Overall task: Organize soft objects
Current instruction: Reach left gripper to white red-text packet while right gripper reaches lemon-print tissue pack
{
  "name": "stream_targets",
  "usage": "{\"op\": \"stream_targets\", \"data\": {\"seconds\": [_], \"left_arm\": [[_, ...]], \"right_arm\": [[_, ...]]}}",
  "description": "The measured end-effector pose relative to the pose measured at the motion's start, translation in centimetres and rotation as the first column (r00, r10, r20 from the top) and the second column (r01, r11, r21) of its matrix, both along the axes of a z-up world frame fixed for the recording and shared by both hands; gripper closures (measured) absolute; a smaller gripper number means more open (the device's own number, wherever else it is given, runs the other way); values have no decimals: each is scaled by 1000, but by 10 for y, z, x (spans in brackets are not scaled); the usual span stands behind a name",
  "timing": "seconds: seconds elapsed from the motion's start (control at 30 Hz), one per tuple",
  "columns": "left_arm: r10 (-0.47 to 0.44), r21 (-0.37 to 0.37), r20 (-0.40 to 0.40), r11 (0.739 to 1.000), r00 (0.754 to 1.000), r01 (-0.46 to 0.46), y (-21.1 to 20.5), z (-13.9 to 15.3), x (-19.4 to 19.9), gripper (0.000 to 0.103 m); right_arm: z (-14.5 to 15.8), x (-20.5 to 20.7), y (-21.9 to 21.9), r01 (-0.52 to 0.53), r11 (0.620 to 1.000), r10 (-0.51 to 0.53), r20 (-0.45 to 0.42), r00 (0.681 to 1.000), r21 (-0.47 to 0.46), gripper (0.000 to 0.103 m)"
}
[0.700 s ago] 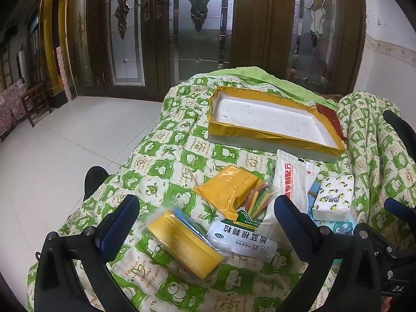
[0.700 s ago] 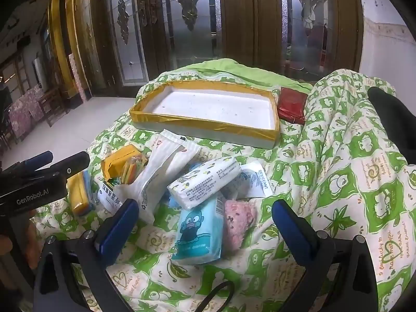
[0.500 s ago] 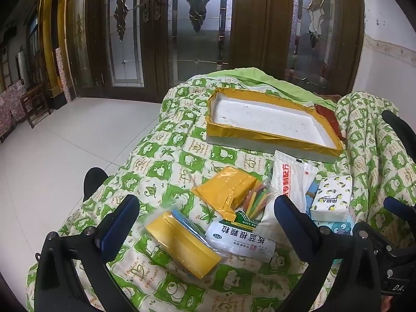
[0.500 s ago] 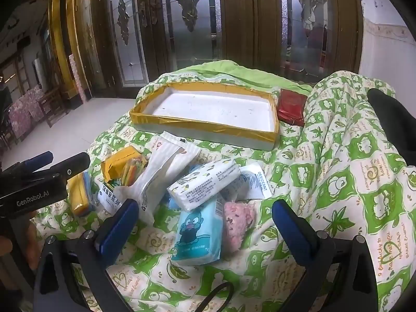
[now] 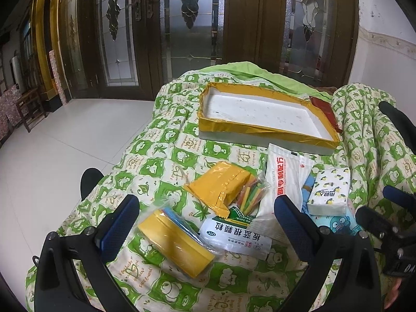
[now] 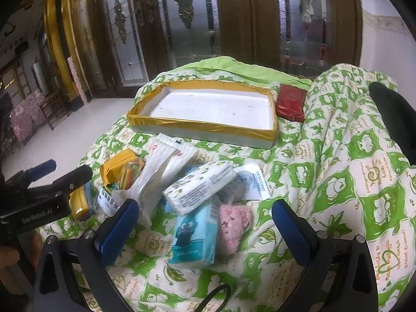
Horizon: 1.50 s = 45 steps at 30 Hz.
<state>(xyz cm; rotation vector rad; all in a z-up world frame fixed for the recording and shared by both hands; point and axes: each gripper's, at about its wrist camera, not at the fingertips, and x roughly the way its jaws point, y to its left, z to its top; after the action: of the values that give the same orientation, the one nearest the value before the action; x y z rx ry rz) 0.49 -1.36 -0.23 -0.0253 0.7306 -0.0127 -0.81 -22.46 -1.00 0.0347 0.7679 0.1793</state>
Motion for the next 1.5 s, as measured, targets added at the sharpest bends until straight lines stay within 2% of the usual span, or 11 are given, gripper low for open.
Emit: {"op": "stream_targets", "data": {"seconds": [0.17, 0.27, 0.5, 0.67, 0.9, 0.93, 1.0, 1.07, 1.2, 1.43, 1.5], "left_arm": [[-27, -7, -19, 1000, 999, 27, -4, -3, 2, 0], [-49, -2, -38, 999, 998, 49, -9, -6, 3, 0], [-183, -45, -112, 983, 977, 179, -27, -17, 3, 0], [-170, -25, -172, 985, 970, 168, -29, -29, 7, 1], [-163, -99, -115, 983, 980, 152, -19, -12, 10, 1], [-170, -102, -115, 982, 979, 158, -21, -10, 13, 5], [-201, -95, -134, 977, 970, 189, -31, -10, 21, 22], [-237, -80, -165, 971, 958, 226, -45, -15, 28, 43], [-300, -38, -187, 954, 935, 298, -71, -26, 33, 47], [-308, -35, -204, 951, 929, 307, -79, -35, 47, 73], [-309, -33, -202, 951, 929, 309, -82, -38, 51, 76]], "right_arm": [[-4, 6, -5, 8, 999, -7, -57, 998, 33, 0], [-4, 5, -4, -4, 1000, 4, -39, 999, 21, 0], [-5, 8, -6, -23, 996, 27, -45, 999, 90, 4], [-6, 9, -6, -26, 994, 31, -46, 998, 102, 4], [-5, 14, -12, -14, 994, 24, -93, 995, 108, 5], [-5, 15, -11, -16, 993, 26, -94, 995, 113, 6], [-3, 18, -11, -26, 991, 39, -101, 994, 129, 15], [-2, 25, -14, -20, 990, 37, -117, 992, 143, 18], [-2, 35, -23, 0, 985, 26, -153, 988, 173, 25], [-13, 51, -21, 2, 971, 51, -213, 976, 239, 38], [-16, 55, -17, -10, 967, 67, -218, 974, 253, 45]]}}
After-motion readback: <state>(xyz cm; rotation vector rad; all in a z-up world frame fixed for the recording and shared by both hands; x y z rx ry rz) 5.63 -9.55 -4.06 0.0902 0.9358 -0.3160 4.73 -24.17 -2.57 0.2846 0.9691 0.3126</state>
